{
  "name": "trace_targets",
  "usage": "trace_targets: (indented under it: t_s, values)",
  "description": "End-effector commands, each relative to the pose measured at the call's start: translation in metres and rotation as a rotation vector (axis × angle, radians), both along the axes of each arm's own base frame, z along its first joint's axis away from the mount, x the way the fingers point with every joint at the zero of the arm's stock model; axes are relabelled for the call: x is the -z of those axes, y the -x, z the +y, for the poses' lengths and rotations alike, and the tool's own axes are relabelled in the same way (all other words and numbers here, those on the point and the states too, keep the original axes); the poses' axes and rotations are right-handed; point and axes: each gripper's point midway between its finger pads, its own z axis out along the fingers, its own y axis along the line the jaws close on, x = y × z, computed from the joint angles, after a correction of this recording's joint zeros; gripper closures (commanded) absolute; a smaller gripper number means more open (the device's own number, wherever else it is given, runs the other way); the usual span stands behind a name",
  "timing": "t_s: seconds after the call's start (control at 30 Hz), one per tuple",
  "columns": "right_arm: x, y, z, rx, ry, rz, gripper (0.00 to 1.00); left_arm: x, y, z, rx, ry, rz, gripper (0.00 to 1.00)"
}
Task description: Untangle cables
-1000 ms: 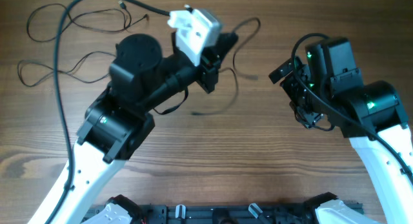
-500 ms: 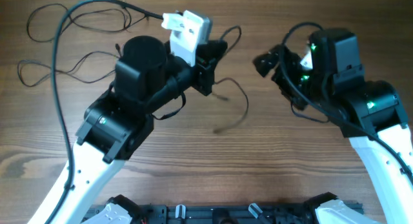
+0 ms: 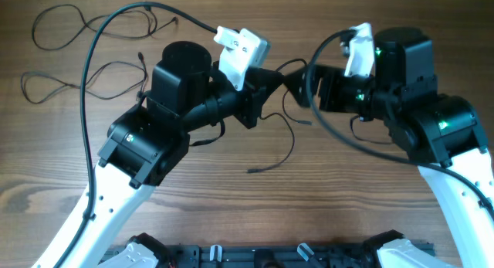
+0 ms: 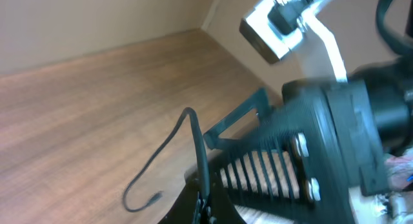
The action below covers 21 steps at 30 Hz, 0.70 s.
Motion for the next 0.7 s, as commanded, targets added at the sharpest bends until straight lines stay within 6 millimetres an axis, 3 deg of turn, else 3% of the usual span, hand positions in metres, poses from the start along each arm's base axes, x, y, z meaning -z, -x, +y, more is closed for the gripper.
trace_targets:
  t_s: [0.0, 0.2, 0.37, 0.47, 0.53, 0.6, 0.67]
  values:
    - [0.003, 0.007, 0.005, -0.244, 0.141, -0.164, 0.0, -0.009, 0.008, -0.005, -0.022, 0.127, 0.158, 0.96]
    - [0.012, -0.006, -0.001, -0.222, 0.204, -0.173, 0.02, -0.037, 0.038, -0.016, 0.128, 0.245, 0.213, 0.96]
    - [0.015, -0.019, 0.004, -0.224, 0.203, -0.192, 0.08, -0.04, 0.049, -0.014, 0.163, 0.252, 0.229, 0.96]
    - [0.011, -0.025, 0.006, -0.21, 0.189, -0.21, 0.25, -0.04, 0.05, -0.014, 0.162, 0.252, 0.235, 0.96]
    - [0.007, -0.028, 0.007, -0.201, 0.178, -0.224, 0.3, -0.039, 0.05, -0.014, 0.157, 0.258, 0.249, 0.96]
    - [0.004, -0.031, 0.008, -0.191, 0.168, -0.236, 0.48, -0.04, 0.05, -0.014, 0.156, 0.26, 0.25, 0.96]
    - [0.002, -0.032, 0.008, -0.18, 0.157, -0.235, 0.75, -0.04, 0.05, -0.014, 0.156, 0.259, 0.25, 0.96]
